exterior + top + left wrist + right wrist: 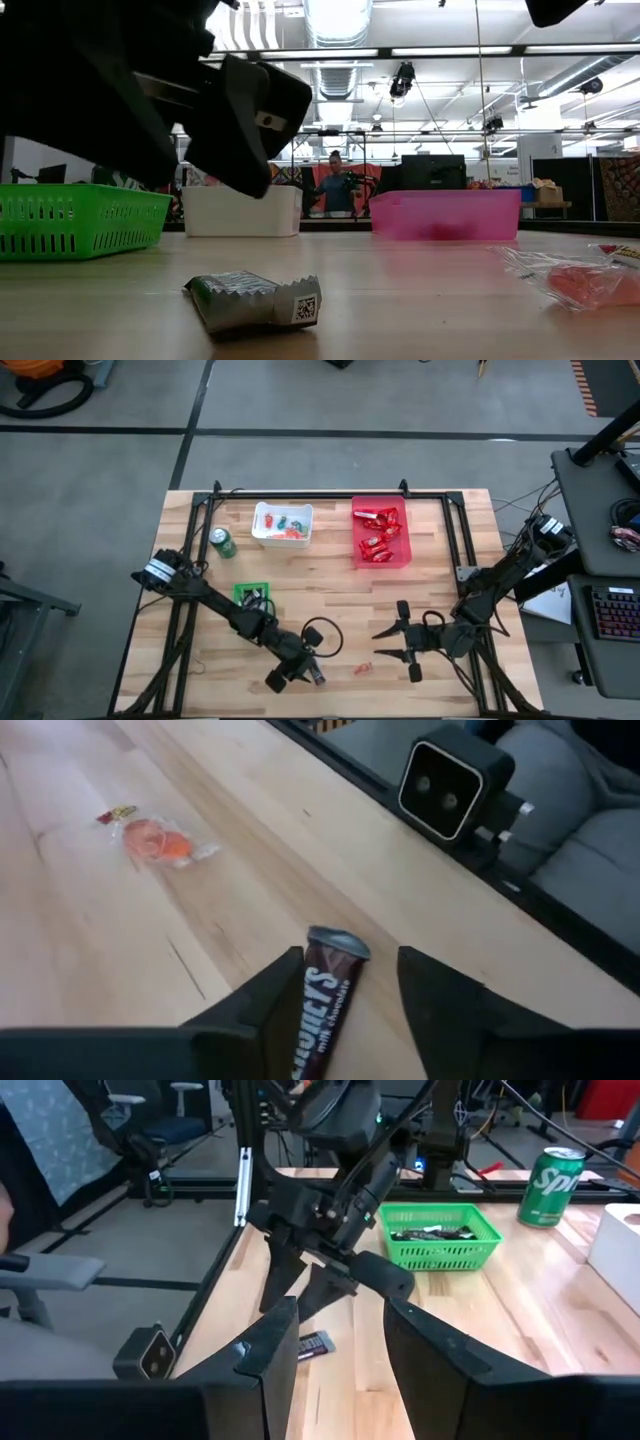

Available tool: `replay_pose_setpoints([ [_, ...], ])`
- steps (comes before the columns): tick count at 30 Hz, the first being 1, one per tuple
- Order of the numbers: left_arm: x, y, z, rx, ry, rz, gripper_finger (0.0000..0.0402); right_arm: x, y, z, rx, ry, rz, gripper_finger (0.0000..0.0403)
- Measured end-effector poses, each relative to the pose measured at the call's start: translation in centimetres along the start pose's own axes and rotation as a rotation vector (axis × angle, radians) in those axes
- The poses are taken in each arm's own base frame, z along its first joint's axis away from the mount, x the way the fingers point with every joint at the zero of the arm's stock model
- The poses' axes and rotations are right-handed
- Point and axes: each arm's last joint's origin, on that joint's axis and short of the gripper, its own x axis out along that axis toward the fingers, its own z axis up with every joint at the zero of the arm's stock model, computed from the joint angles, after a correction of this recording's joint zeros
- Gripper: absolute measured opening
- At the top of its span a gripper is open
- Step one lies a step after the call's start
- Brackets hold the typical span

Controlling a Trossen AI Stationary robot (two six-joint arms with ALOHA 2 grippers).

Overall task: Organize candy in baskets
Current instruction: Put the brown chocolate into the green basket

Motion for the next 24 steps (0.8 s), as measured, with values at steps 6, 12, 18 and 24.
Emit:
replay_pose_setpoints([
  [6,0.2,0.7,-0.6,0.066,0.017,0.007,0.0194,0.0,0.0,0.0,0.005,-0.001,0.000,0.0141],
  [12,0.8,1.4,-1.4,0.066,0.033,0.006,0.0205,0.0,0.0,0.0,0.015,-0.001,0.000,0.0141],
  [18,1.6,1.8,-2.3,0.060,0.023,-0.034,0.0206,0.0,0.0,0.0,0.015,0.000,0.000,0.0141],
  [24,2.2,2.5,-3.1,0.040,0.017,-0.065,0.0205,0.0,0.0,0.0,0.014,0.000,0.000,0.0141],
])
